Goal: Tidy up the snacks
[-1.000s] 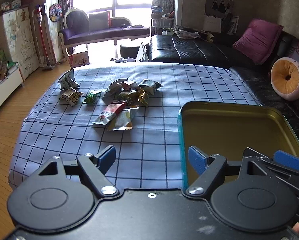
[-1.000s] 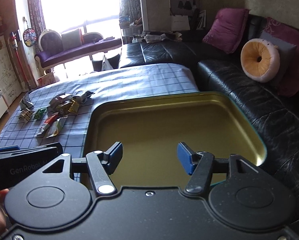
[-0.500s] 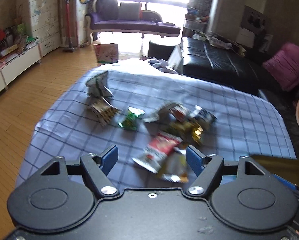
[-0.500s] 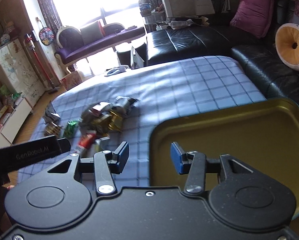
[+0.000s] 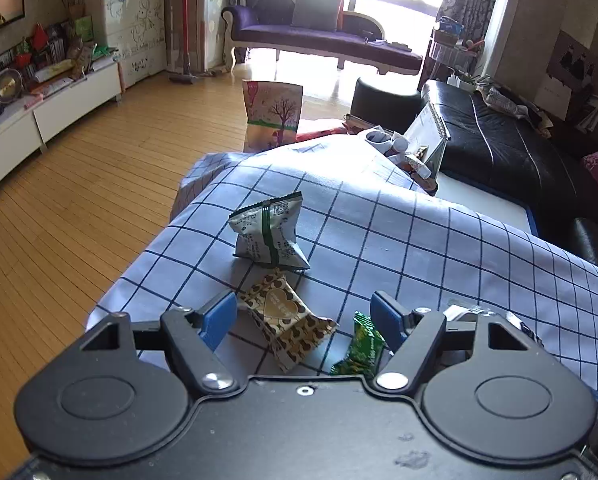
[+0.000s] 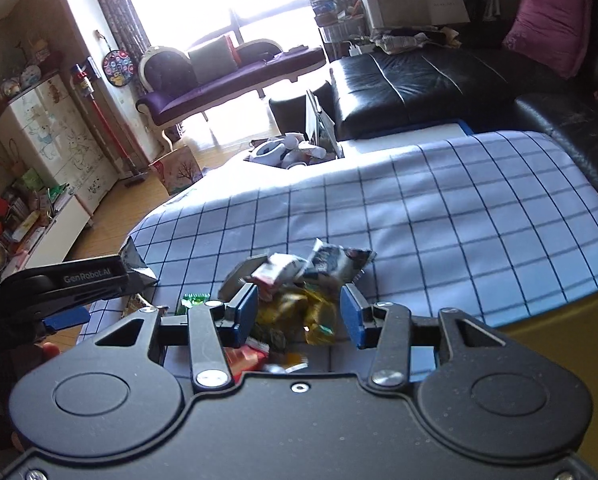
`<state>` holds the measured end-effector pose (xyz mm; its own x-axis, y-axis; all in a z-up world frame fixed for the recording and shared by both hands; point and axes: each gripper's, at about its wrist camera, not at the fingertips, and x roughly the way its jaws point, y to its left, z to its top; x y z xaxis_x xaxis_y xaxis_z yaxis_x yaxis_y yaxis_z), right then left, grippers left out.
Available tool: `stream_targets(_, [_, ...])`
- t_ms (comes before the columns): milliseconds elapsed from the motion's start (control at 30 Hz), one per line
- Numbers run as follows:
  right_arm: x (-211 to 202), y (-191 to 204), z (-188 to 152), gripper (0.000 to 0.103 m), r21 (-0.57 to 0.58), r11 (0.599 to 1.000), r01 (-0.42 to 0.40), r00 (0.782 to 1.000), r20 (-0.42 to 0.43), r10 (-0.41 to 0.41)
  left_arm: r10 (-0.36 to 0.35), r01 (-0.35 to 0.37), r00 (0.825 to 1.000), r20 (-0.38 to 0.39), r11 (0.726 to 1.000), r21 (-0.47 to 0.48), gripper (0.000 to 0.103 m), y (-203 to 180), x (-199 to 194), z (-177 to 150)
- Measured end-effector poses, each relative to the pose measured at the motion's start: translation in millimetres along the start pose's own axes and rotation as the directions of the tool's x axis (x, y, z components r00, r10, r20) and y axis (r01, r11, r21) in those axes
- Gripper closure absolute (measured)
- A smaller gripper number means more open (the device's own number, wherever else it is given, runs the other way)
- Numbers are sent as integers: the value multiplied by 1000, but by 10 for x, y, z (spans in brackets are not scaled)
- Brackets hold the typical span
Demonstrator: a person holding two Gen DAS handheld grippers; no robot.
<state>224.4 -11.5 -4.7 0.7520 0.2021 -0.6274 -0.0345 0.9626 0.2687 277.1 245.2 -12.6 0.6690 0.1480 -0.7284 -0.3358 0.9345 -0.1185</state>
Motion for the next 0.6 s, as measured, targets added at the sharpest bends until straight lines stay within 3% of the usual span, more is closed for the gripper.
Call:
stream_targets(67, [70,49,14,50,-17,1000,-3,1000,-19,2,-4,4,1000,-11,1000,-14,27,61,78,-5])
stream_targets(233, [215,87,11,56,-35,999,-25,996,-90,21,-9,10,998,-60,1000,20,40,127,220,-37])
stream_targets(400, [320,-9,54,57,80,995,-67,990,-118,76,-28,30,998,-49,998,49,40,184,239,2])
stream_targets(600, [336,-95,27,58,116,992,-40,992,-112,53,-77,84,994,-83,993,88,42,203,342,14])
